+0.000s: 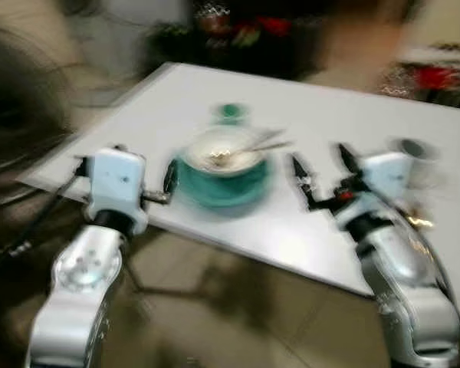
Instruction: Setting the table
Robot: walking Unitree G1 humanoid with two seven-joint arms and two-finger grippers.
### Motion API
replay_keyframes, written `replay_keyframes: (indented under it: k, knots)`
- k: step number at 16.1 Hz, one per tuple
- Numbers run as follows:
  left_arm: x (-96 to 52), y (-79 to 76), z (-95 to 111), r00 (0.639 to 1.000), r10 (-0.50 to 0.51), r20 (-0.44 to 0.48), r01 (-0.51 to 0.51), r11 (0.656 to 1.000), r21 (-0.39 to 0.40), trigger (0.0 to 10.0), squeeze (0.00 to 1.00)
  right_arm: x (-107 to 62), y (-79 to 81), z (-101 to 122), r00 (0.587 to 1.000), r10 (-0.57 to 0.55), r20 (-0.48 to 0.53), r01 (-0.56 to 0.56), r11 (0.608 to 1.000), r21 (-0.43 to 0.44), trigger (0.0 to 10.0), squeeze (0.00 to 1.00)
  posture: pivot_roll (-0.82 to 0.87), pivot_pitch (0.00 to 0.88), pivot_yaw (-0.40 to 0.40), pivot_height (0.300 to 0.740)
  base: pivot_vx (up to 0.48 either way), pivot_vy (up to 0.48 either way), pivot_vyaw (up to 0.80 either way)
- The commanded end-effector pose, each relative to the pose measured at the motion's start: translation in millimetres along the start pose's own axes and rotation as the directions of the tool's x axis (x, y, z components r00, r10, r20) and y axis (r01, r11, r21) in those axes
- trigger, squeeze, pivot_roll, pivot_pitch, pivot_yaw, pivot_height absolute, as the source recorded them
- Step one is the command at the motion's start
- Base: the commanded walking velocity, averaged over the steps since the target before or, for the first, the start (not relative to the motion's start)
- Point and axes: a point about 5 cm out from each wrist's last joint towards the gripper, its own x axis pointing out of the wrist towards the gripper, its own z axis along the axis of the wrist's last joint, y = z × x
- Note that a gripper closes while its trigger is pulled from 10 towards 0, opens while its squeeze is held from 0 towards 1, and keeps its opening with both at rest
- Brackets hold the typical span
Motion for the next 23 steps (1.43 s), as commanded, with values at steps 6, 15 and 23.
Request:
replay_keyframes:
  k: [6, 15, 23]
  knots:
    - [3.6, 6.5, 9, 0.999, 0.015, 0.034, -0.016, 0.999, 0.038, 10.0, 0.47, 6.2, 2.9, 20, 0.99, -0.01, 0.139, 0.012, 1.0, -0.018, 10.0, 1.0, 0.0, 0.0, -0.015, 0.74, 0.0, 0.331, 0.8]
    - [8.4, 10.9, 5, 1.0, -0.003, 0.003, 0.002, 0.997, 0.075, 10.0, 0.47, 2.4, 2.2, -23, 0.995, -0.034, -0.098, 0.047, 0.989, 0.137, 10.0, 1.0, 0.01, 0.006, 0.008, 0.74, 0.0, 0.325, 0.8]
    - [8.8, 13.7, -3, 0.998, 0.028, -0.054, -0.025, 0.998, 0.061, 10.0, 0.48, -0.6, 15.0, -32, 0.985, 0.056, -0.164, -0.023, 0.98, 0.196, 10.0, 0.0, 0.01, 0.015, 0.012, 0.74, 0.0, 0.081, 0.5]
